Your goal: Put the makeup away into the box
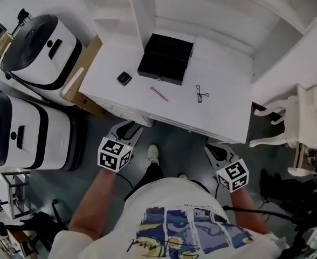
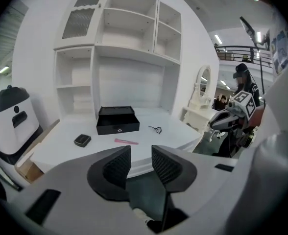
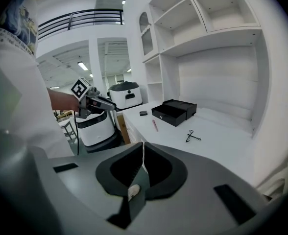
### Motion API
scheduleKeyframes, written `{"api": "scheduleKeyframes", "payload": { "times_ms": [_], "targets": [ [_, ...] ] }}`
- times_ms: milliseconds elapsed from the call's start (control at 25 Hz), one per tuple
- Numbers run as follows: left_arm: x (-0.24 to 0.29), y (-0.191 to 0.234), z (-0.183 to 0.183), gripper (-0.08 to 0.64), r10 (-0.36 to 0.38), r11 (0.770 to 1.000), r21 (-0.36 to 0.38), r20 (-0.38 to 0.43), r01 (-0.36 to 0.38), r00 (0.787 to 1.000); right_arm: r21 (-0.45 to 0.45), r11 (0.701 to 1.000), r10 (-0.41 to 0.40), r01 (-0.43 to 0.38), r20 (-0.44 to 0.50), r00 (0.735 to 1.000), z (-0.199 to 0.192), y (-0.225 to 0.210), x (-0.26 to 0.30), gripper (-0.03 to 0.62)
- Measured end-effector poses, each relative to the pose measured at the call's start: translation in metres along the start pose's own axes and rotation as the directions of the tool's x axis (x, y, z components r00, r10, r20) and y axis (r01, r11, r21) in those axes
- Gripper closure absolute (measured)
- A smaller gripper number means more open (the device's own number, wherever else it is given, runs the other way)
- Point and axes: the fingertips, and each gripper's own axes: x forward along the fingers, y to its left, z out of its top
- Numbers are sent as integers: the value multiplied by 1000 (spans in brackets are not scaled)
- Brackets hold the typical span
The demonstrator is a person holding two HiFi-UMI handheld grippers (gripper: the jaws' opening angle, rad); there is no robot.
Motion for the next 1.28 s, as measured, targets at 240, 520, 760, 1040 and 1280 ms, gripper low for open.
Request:
{"api": "scheduleKeyframes", "payload": {
  "times_ms": [240, 520, 760, 1040, 1280],
  "targets": [
    [44, 105, 1, 408, 47, 997, 56, -71, -43, 996, 44, 997, -62, 63, -17, 998, 24, 1, 39, 565],
    [95, 205, -4, 339, 56, 993, 109, -176, -37, 983, 90, 984, -152, 155, -43, 987, 35, 5, 63, 565],
    [143, 246, -15, 290, 58, 993, 118, -291, -24, 955, 127, 974, -179, 189, -84, 980, 28, -5, 58, 565],
    [182, 266, -18, 247, 72, 990, 140, -383, -19, 921, 141, 973, -168, 183, -111, 979, 28, -37, 54, 565],
    [198, 270, -33, 238, 29, 993, 118, -451, 27, 892, 157, 972, -158, 177, -127, 979, 26, -54, 53, 565]
  ]
}}
